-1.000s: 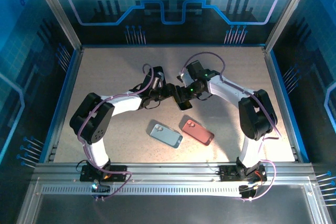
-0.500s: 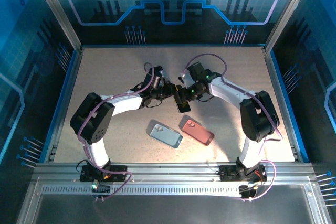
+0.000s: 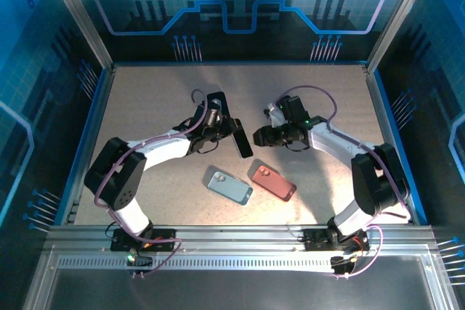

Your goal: Put the phone into the phone case

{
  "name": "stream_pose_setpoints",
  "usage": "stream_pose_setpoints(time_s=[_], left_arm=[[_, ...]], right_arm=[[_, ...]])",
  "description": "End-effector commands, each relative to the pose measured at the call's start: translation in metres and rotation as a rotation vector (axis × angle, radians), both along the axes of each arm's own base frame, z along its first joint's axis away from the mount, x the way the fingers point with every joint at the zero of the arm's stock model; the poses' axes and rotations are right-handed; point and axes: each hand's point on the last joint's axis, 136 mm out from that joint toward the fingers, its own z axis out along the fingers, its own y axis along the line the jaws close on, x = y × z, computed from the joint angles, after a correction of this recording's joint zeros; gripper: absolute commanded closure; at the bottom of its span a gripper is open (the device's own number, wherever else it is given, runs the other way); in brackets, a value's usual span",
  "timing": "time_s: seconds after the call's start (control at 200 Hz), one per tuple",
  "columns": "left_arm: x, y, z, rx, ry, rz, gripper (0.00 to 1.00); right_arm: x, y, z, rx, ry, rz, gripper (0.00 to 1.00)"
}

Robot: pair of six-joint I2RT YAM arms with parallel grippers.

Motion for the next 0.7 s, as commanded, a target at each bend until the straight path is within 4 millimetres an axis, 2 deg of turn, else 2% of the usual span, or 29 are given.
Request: stream_pose_setpoints(time_s=[0.0,0.035,0.045,0.055,0.08,0.27,0.31,0.37,0.47,0.585,0.695], left_arm=[[0.007,0.005,0.038,-0.016,-0.103,0.038,1.00],[0.008,0.006,0.043,-0.016,-0.110,0.045,1.00],[0.008,0.006,0.043,-0.015,-0.110,0.046,1.00],[0.008,0.006,0.044,-0.016,-0.112,0.046,1.00],[0.009,0.006,0.048,-0.015,-0.116,0.048,1.00],[0.009,0.005,0.066,0.003,-0.170,0.060,1.00],[0.009,0.006,0.069,-0.004,-0.184,0.070,1.00],[0.009,0.006,0.074,-0.020,-0.205,0.084,1.00],[0.009,0.002,0.082,-0.038,-0.241,0.097,1.00],[0.011,-0.004,0.093,-0.053,-0.289,0.128,1.00],[0.013,-0.007,0.100,-0.098,-0.331,0.173,1.00]], right_arm=[[0.006,-0.006,0.012,0.066,-0.028,-0.091,0.94],[0.005,-0.007,0.014,0.088,-0.032,-0.097,1.00],[0.006,-0.007,0.017,0.096,-0.038,-0.100,1.00],[0.002,-0.009,0.010,0.096,-0.026,-0.103,1.00],[-0.002,-0.009,0.009,0.116,-0.027,-0.105,1.00],[-0.012,-0.016,0.011,0.298,-0.030,-0.163,1.00],[-0.013,-0.016,0.011,0.324,-0.016,-0.168,0.89],[-0.014,-0.016,0.012,0.365,-0.011,-0.177,0.79],[-0.013,-0.012,0.023,0.462,-0.036,-0.190,0.57],[-0.014,-0.007,0.031,0.576,-0.030,-0.203,0.44],[-0.014,-0.003,0.037,0.694,-0.013,-0.214,0.39]])
